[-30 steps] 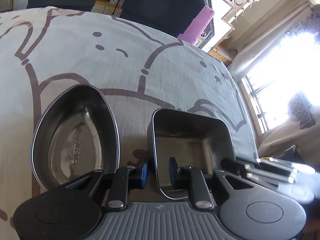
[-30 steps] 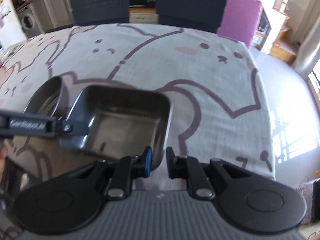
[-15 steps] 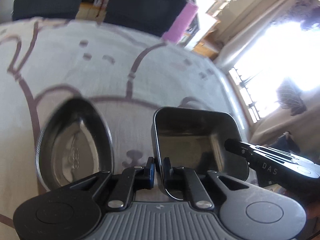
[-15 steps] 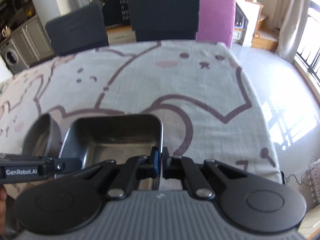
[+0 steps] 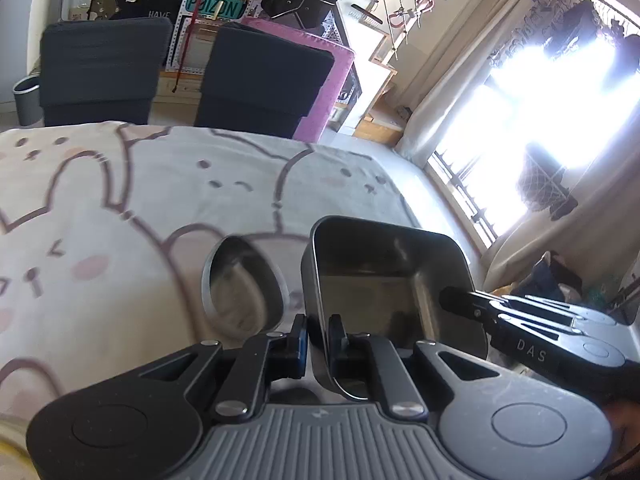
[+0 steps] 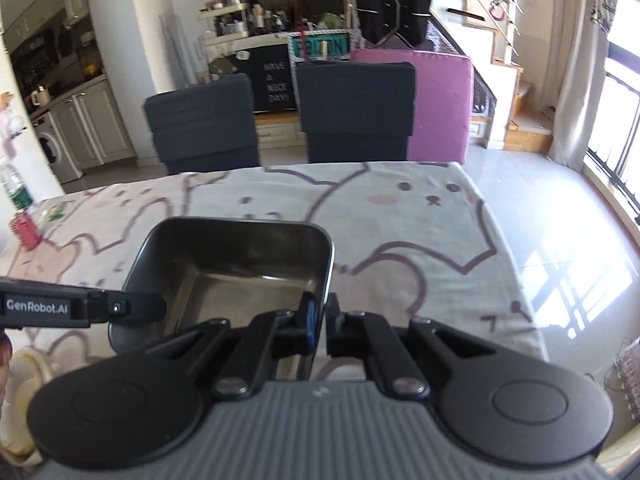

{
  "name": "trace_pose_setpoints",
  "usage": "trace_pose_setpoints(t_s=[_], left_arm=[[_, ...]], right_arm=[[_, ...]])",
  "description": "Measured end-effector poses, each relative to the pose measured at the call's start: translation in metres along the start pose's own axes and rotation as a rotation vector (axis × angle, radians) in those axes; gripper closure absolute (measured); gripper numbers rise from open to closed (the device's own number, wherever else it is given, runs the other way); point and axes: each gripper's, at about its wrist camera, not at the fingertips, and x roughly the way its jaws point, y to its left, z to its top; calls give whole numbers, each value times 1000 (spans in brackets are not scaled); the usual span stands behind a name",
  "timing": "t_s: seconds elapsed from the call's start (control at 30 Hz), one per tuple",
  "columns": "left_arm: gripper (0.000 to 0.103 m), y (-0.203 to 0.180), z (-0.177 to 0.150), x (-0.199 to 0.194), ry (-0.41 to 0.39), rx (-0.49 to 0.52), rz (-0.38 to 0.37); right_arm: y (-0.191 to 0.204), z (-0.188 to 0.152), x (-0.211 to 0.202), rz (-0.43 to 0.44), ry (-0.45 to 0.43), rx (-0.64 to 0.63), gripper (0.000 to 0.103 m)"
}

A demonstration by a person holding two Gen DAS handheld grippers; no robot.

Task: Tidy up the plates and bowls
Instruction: 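Lift the steel tray with both grippers and carry it beside the oval steel bowl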

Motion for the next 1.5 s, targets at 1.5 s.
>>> trace_pose_setpoints(t_s=[1.5], left_arm=[[93, 57, -87, 22, 186, 73, 162]], right_arm=[[86, -75, 40, -14, 282, -44, 97]])
